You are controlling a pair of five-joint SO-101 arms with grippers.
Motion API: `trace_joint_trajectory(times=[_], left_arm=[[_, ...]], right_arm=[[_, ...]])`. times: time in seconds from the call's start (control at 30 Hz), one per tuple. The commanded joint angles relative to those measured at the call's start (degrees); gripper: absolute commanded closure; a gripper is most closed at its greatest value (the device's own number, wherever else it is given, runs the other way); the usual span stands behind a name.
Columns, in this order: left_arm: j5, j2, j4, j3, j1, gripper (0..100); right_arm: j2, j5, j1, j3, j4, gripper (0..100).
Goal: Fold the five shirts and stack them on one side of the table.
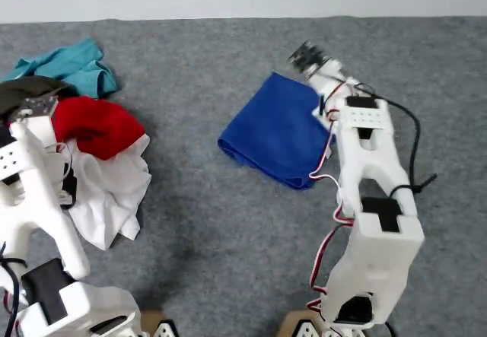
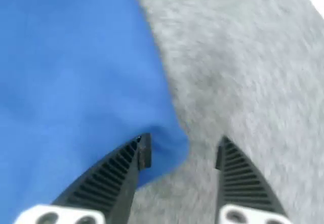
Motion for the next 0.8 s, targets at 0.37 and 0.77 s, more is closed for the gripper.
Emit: trace_joint_trajectory(times=[0.37, 0.77], left_arm=[[-0.4, -3.2, -2.1, 0.7, 0.7, 100], [0.0, -3.2, 6.0, -15.3, 0.7, 100]], right_arm=[[-17.6, -35.9, -0.7, -6.2, 17.9, 73.6], [-17.3, -56.4, -2.7, -5.7, 32.1, 73.6]])
